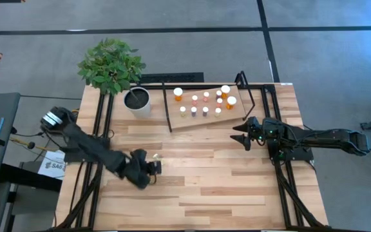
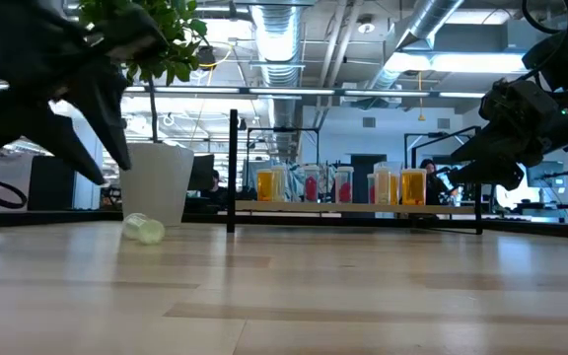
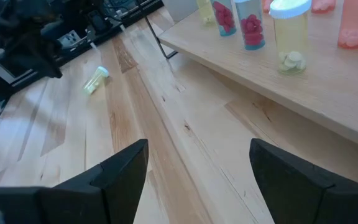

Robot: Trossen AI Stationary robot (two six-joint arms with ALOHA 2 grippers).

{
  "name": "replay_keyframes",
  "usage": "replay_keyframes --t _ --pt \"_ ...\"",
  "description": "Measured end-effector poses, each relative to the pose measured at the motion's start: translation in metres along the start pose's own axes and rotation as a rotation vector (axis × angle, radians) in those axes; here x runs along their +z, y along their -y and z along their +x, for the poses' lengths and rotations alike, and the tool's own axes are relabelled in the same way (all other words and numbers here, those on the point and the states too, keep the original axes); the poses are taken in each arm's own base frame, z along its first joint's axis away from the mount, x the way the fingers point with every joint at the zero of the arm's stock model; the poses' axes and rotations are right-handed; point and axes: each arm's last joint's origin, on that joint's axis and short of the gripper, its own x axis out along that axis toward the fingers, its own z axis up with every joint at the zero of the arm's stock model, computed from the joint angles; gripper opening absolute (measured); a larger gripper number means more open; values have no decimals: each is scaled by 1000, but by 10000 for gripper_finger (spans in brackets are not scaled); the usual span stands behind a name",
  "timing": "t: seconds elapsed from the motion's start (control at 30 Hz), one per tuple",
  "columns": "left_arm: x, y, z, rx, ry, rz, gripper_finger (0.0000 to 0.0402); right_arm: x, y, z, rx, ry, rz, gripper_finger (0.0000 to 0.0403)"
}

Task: Pick and place medicine bottles onto shelf by color
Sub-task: Put the yellow pill bottle on the shelf

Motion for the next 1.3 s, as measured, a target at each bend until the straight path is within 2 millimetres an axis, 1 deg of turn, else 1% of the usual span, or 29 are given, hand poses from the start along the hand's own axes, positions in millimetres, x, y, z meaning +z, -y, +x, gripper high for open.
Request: replay_keyframes --t 0.1,0.2,0.27,0.37,0.53,0.73,0.9,0.97,1.3 --pt "19 8 -5 56 -94 -137 93 0 0 0 -1 0 0 301" --pt "33 14 -11 56 -121 -228 102 0 0 0 -1 0 0 301" --pt "40 15 -13 76 -116 -278 118 0 0 0 -1 0 0 301" --pt "48 13 -13 117 -88 -328 157 0 0 0 0 0 0 301" --pt "57 12 -6 158 -44 -437 242 0 0 0 -1 -2 0 301" --pt "73 18 15 196 -38 -538 335 -3 1 0 -12 -27 1 301" --pt "84 19 34 263 -76 -580 391 -3 2 0 -16 -34 1 301" --pt "86 19 39 281 -88 -592 396 -4 2 0 -17 -36 1 301" --pt "82 16 54 339 -132 -613 370 -4 2 0 -17 -36 1 301"
